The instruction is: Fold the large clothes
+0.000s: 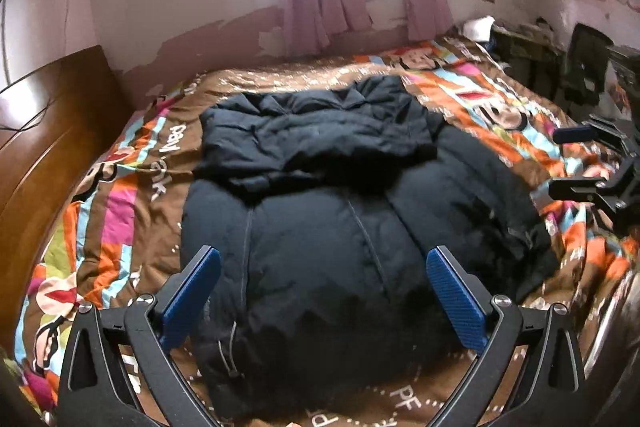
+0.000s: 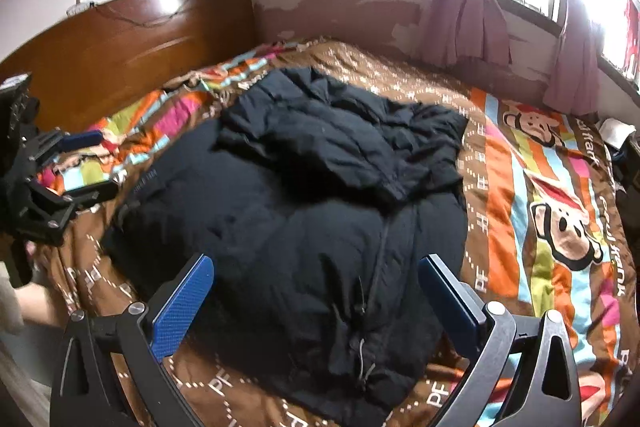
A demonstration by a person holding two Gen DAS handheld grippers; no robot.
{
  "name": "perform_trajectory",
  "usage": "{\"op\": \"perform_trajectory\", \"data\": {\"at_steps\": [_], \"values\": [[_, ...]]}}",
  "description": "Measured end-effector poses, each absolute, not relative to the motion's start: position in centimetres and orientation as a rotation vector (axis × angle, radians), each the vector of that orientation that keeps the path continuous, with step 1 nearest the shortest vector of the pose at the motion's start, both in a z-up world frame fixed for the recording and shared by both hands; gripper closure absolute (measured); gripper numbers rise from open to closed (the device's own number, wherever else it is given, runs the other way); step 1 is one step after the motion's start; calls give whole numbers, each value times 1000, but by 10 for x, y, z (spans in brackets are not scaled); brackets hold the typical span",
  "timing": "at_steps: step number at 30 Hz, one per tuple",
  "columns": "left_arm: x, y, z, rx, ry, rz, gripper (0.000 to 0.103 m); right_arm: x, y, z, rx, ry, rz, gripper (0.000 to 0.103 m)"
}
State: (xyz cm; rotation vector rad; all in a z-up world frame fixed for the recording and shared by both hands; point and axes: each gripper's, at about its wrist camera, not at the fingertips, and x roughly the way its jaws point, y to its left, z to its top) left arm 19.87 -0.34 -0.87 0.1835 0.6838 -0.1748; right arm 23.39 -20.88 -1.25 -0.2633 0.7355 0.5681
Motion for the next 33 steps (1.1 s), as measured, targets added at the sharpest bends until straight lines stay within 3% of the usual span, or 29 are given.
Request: {"op": "perform_trajectory", "data": {"at_steps": [12,33], "values": [[175,-15,-86,364,817,-287,2,214,-188,-92,-497,875,631,0],[183,-9,-148,430,958,-324,2,210,-197,-186,-743,990,607,0]]}}
